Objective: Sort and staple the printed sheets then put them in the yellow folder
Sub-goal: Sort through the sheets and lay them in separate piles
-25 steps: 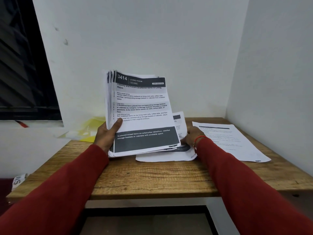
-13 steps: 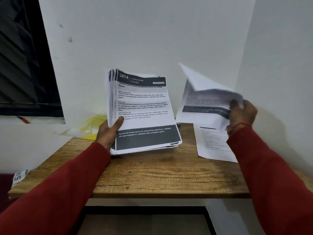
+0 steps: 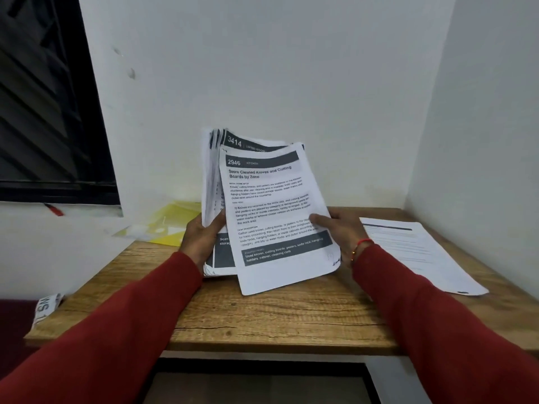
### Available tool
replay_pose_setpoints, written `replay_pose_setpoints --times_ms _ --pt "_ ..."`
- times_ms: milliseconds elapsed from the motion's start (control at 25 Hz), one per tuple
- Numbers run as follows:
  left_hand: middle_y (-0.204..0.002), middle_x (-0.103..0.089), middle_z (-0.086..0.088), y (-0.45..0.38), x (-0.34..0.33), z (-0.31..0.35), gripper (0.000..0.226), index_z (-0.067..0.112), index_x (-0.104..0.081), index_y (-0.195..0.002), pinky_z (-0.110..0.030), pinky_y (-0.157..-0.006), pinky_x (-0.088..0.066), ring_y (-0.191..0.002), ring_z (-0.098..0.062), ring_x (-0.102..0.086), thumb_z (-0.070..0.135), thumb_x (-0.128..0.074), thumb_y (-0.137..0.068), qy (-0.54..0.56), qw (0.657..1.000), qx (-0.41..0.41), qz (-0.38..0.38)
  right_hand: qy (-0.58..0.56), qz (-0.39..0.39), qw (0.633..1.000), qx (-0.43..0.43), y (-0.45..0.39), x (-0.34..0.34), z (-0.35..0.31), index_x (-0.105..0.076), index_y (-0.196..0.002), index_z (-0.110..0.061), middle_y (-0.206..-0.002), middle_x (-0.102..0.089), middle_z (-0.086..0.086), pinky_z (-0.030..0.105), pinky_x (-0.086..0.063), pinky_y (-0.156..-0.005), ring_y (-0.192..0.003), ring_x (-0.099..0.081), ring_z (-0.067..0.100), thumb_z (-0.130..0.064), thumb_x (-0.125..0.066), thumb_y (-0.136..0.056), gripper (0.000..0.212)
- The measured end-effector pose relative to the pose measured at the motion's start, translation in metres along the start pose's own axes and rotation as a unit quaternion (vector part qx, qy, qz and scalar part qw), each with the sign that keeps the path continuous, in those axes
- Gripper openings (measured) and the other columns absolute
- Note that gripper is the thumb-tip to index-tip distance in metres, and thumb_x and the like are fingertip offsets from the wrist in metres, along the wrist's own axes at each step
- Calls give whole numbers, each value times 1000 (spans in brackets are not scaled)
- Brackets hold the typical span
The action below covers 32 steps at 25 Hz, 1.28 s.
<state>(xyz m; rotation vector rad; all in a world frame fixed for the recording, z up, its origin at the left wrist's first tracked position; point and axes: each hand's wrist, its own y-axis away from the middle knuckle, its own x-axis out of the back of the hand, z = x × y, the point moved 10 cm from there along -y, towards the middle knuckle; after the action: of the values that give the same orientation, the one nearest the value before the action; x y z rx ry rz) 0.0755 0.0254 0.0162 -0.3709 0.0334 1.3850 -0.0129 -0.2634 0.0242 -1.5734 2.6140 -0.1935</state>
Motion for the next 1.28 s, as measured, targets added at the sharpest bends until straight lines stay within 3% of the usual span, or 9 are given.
replay_pose_setpoints --times_ms 200,360,480,600,680,800,920,1160,1280 --pt "-81 -78 4 3 -7 1 17 18 -68 -104 -24 -56 -57 -69 -12 -74 30 -68 -92 -6 1000 -7 -12 -23 4 999 40 2 7 -7 -67 -105 -11 -96 -75 6 32 -58 -65 -79 -73 20 -9 -78 -80 28" --pt "-84 -78 5 5 -9 5 18 21 -68 -104 -23 -55 -56 -71 -11 -74 35 -66 -93 -10 1000 -16 -17 -29 20 999 39 1 11 -6 -68 -93 -9 -87 -74 6 29 -57 -59 -68 -71 17 -5 -78 -80 17" --pt "-86 -76 5 5 -8 4 18 21 -67 -105 -20 -53 -55 -68 -8 -73 34 -64 -94 -21 1000 -11 -14 -42 44 998 30 -8 31 -7 -70 -95 -13 -102 -74 11 40 -59 -77 -83 -71 25 -11 -76 -83 14" --pt "-89 -74 2 3 -8 3 20 18 -67 -109 -20 -53 -54 -66 -6 -72 32 -65 -94 -25 999 -12 -16 -100 122 987 37 -14 75 -10 -61 -125 -9 -125 -65 9 50 -52 -97 -109 -64 29 -26 -75 -86 45" --pt "-92 -75 0 0 -6 1 23 18 -68 -109 -22 -55 -56 -69 -9 -72 33 -66 -93 -31 999 -12 -14 -131 169 976 46 -20 105 -7 -57 -127 -9 -126 -63 11 49 -56 -87 -106 -65 30 -31 -71 -87 47" --pt "-97 -75 -5 -3 -4 -4 22 18 -70 -106 -26 -59 -57 -73 -15 -72 34 -67 -92 -24 1000 -7 -13 -186 204 960 38 -18 129 -3 -56 -124 -5 -109 -67 13 36 -59 -60 -85 -68 27 -13 -62 -94 32" --pt "-94 -75 -3 -4 -4 -4 17 19 -70 -103 -25 -58 -57 -69 -12 -72 33 -66 -93 -27 1000 -12 -11 -207 195 958 36 -16 130 0 -57 -123 -1 -100 -69 12 30 -58 -51 -69 -69 21 -2 -57 -96 27" --pt "-94 -74 -1 -4 -2 -2 22 16 -68 -109 -20 -54 -55 -67 -7 -72 32 -65 -94 -28 999 -18 -2 -229 150 962 3 -21 119 4 -59 -128 -2 -117 -69 19 51 -56 -85 -104 -68 37 -2 -56 -96 32" --pt "-90 -74 1 -3 -3 0 19 17 -68 -107 -20 -53 -55 -66 -6 -72 31 -65 -95 -27 999 -21 -2 -244 133 961 10 -24 114 4 -58 -129 -2 -121 -67 19 55 -53 -92 -112 -64 40 -2 -54 -96 33"
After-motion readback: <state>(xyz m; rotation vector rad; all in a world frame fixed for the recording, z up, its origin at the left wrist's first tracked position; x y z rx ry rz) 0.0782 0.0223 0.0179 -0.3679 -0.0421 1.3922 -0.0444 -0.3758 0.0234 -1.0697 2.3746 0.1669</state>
